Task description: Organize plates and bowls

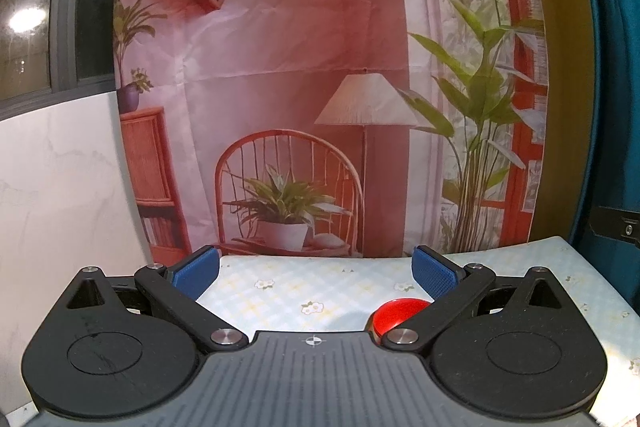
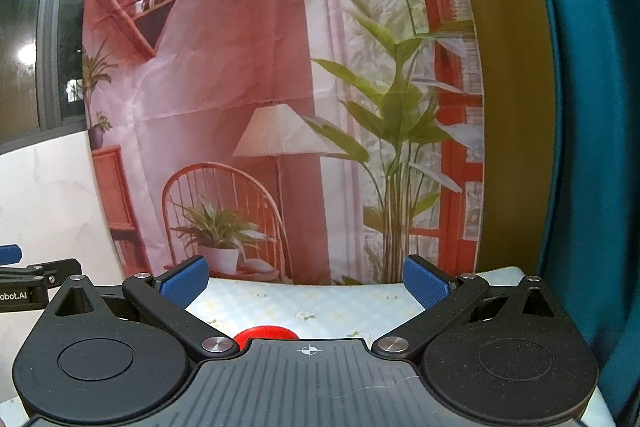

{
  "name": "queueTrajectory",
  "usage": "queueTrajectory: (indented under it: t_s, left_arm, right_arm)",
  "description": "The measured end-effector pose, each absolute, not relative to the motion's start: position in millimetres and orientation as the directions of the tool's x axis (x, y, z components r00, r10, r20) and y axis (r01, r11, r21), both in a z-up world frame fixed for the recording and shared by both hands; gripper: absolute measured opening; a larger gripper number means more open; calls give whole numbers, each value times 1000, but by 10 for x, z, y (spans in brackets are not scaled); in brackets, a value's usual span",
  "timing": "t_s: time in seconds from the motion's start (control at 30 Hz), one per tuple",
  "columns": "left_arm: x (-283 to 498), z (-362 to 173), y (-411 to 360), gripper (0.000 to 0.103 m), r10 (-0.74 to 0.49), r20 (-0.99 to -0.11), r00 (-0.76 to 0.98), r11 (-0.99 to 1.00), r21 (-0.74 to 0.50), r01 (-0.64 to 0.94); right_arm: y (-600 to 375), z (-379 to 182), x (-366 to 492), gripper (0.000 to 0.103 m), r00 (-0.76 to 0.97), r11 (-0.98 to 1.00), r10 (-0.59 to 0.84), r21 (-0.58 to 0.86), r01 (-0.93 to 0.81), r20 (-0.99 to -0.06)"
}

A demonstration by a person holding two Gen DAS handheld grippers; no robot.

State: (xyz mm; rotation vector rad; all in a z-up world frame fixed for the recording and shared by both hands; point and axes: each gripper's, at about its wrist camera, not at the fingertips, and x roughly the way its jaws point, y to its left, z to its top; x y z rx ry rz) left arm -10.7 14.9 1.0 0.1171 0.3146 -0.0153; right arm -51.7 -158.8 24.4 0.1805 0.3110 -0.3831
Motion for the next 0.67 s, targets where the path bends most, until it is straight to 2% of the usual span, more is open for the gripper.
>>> queueTrajectory:
  t_s: [0.67]
  left_arm:
    - [-95,3,134,103,-1,-311,950,994,102,35]
  right_arm:
    - [-1563,234,-486,103,880,916,-333,107,387,-337]
